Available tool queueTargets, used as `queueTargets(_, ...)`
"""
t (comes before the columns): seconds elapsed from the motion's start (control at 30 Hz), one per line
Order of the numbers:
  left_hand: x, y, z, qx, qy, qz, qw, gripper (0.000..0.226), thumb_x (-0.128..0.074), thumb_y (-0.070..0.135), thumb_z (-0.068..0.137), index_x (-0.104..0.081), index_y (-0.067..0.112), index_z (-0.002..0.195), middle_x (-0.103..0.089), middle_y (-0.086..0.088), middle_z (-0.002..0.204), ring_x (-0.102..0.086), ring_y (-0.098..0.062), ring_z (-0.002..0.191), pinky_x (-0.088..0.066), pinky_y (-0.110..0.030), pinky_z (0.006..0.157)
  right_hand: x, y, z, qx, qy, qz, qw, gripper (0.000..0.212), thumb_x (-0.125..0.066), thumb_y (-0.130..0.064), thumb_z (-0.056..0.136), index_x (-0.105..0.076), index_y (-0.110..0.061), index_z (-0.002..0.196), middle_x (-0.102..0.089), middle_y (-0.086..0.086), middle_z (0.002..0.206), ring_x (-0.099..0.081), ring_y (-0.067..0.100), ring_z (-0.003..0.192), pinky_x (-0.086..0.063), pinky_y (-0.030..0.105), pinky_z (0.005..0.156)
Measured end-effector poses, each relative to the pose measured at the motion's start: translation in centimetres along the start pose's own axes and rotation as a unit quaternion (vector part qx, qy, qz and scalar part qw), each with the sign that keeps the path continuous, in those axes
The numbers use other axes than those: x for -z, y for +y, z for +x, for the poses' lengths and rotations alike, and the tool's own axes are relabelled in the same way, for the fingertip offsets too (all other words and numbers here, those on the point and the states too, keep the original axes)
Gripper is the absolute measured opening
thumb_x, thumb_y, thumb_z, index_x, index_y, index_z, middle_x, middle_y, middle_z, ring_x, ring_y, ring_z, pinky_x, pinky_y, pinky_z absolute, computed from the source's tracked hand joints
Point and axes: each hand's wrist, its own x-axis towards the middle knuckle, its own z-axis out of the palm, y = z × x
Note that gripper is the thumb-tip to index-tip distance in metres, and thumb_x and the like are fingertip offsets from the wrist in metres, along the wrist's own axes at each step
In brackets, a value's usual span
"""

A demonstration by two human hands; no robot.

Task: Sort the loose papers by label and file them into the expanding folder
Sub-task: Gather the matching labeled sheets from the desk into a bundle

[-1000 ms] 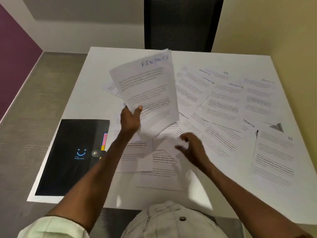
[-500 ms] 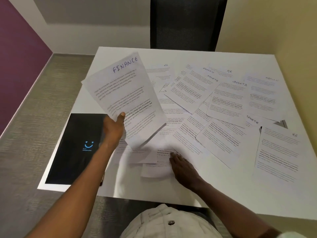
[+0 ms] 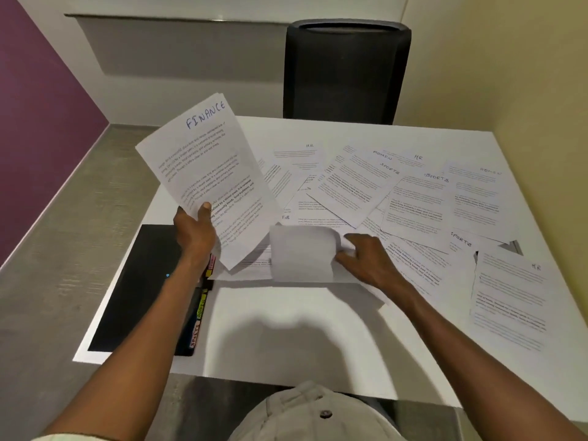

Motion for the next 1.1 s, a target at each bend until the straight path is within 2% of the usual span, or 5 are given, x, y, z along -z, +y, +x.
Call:
queueTargets(0.17, -0.6, 0.0, -0.2, 0.014, -0.007, -0.014, 1.0, 0.04, -0.059, 0.02, 0.1, -0.048, 0.016, 0.138, -0.062, -0.004, 0.127, -0.064, -0.023, 0.11, -0.057, -0.038, 0.088, 7.0, -4.0, 1.5, -0.029, 0.127, 0.076, 0.989, 0.033, -0.061, -0.034, 0.077, -0.059, -0.002, 0.073, -0.064, 0.011, 0.072, -0.059, 0.024, 0.064, -0.04, 0.029, 0.057)
queueTargets(0.43, -0.2, 0.1, 1.0, 0.018, 0.0, -0.031, 0.999, 0.039, -0.056, 0.017, 0.101, -0.047, 0.017, 0.139, -0.062, -0.001, 0.124, -0.064, -0.017, 0.104, -0.058, -0.028, 0.076, 8.9, -7.0, 0.9, 0.146, 0.309, 0.05, 0.938, 0.013, -0.064, -0.017, 0.085, -0.064, -0.007, 0.091, -0.064, 0.003, 0.088, -0.057, 0.018, 0.08, -0.044, 0.023, 0.067)
queueTargets(0.77, -0.6, -0.7, 1.2, 0.045, 0.002, -0.03, 0.999, 0.039, -0.058, 0.017, 0.1, -0.05, 0.016, 0.138, -0.062, 0.001, 0.12, -0.063, -0.014, 0.102, -0.053, -0.019, 0.07, -2.4, 5.7, -1.3, 0.184, 0.034, -0.109, 0.976, 0.026, -0.07, -0.04, 0.069, -0.076, -0.032, 0.093, -0.056, 0.014, 0.136, -0.054, 0.03, 0.124, -0.046, 0.049, 0.097)
queueTargets(0.93, -1.3, -1.2, 0.9, 0.053, -0.012, -0.023, 0.998, 0.039, -0.058, 0.016, 0.1, -0.049, 0.017, 0.138, -0.062, 0.001, 0.118, -0.063, -0.015, 0.102, -0.054, -0.021, 0.072, -5.1, 11.0, -3.3, -0.003, -0.252, -0.257, 0.933, 0.074, -0.067, -0.065, 0.069, -0.048, -0.04, 0.137, 0.007, 0.005, 0.163, 0.008, 0.027, 0.15, -0.001, 0.058, 0.118)
queueTargets(1.1, -1.9, -1.4, 0.9, 0.056, -0.01, -0.002, 0.998, 0.042, -0.059, 0.021, 0.1, -0.049, 0.016, 0.14, -0.062, -0.002, 0.129, -0.062, -0.019, 0.111, -0.054, -0.031, 0.089, -4.8, 11.8, -3.8, -0.151, -0.114, -0.163, 0.968, 0.055, -0.071, -0.043, 0.078, -0.059, -0.023, 0.128, -0.039, 0.013, 0.146, -0.038, 0.031, 0.133, -0.038, 0.039, 0.104)
